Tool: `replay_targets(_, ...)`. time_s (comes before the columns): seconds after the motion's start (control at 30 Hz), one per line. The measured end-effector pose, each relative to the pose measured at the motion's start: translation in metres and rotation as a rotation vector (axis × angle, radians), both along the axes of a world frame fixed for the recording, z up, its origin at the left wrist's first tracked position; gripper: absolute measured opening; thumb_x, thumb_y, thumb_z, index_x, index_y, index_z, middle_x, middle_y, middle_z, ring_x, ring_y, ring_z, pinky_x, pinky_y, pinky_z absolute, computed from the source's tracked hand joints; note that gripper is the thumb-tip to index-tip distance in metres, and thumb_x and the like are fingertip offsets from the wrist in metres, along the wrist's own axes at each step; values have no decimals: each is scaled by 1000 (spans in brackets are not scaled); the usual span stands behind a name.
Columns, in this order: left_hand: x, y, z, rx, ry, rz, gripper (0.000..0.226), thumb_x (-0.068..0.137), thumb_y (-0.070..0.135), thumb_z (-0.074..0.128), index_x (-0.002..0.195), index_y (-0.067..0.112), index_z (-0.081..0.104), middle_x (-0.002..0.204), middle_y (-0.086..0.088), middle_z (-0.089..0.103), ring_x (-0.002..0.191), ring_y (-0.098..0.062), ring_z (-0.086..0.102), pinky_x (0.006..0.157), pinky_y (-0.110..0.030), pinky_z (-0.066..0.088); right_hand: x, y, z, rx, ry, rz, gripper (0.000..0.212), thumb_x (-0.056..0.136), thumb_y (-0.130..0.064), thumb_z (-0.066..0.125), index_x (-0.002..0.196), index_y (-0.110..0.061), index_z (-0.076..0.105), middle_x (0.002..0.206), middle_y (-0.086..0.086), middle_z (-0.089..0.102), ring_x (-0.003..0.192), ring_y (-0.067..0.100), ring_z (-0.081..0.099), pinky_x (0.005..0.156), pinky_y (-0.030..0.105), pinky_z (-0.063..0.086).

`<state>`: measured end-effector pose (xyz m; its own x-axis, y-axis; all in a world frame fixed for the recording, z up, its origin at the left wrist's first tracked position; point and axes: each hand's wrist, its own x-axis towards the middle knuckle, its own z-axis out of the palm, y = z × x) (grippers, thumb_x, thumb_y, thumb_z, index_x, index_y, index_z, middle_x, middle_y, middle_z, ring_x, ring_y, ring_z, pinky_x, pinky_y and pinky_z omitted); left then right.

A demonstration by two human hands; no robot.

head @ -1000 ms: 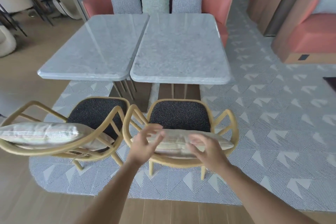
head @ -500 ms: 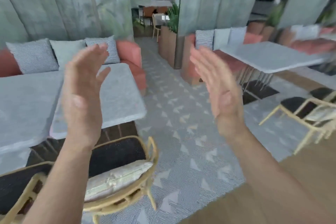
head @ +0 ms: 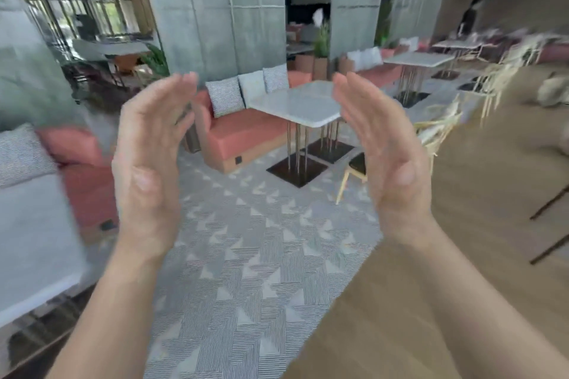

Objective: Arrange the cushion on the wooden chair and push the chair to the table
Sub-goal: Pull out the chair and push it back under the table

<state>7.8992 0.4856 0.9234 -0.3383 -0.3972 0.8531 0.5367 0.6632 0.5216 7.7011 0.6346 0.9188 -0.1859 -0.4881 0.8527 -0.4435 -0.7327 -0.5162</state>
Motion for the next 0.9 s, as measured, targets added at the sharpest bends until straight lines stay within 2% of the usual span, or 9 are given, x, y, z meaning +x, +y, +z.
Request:
replay_targets(0.17, -115, 16, -2, 31, -13, -72, 82, 83, 89, 55, 142, 31, 56, 155, 0, 56, 153, -34, 42, 123, -48, 34, -108, 22, -2, 28, -8, -96, 95, 96, -73, 45, 151, 4, 37, 159, 23, 42, 152, 37, 38, 124, 53, 31)
replay_targets(0.33, -227, 6, -13, 33, -79, -101, 88, 86, 89, 50, 144, 23, 49, 156, -10, 51, 153, -33, 42, 125, -54, 33, -213, 8, -13, 51, -9, -162, 99, 95, -75, 45, 151, 7, 36, 158, 29, 41, 151, 37, 39, 124, 56, 31)
replay_targets(0.47, -322, -22, -30, 49, -56, -153, 88, 86, 89, 50, 144, 23, 48, 156, -6, 53, 153, -31, 44, 122, -47, 36, -302, -11, -27, 52, -32, -186, 93, 94, -76, 45, 151, -3, 36, 158, 19, 42, 150, 37, 41, 122, 48, 34)
replay_targets(0.57, -405, -47, -27, 63, -44, -192, 88, 87, 88, 49, 144, 22, 48, 155, -9, 52, 152, -34, 44, 123, -50, 36, -374, -27, -14, 67, -24, -206, 90, 92, -77, 46, 150, -9, 35, 157, 16, 42, 150, 37, 41, 122, 46, 35)
replay_targets(0.73, -543, -70, -14, 88, -49, -282, 86, 85, 90, 50, 142, 25, 49, 155, -5, 53, 153, -30, 43, 126, -54, 32, -497, -27, -10, 95, -6, -334, 95, 94, -75, 46, 151, 0, 33, 158, 22, 40, 150, 39, 40, 123, 56, 32)
replay_targets(0.83, -629, -76, -13, 75, -68, -361, 80, 85, 89, 50, 140, 32, 52, 154, 3, 56, 154, -30, 42, 127, -54, 31, -569, -22, -16, 111, -25, -397, 98, 93, -77, 46, 151, 2, 34, 158, 23, 41, 149, 37, 42, 123, 54, 33)
replay_targets(0.9, -686, -77, -22, 53, -90, -386, 84, 87, 88, 48, 143, 26, 51, 157, -2, 54, 155, -32, 40, 127, -56, 30, -620, -19, -27, 107, -43, -416, 98, 92, -78, 46, 150, 1, 34, 157, 21, 42, 149, 36, 43, 123, 51, 34)
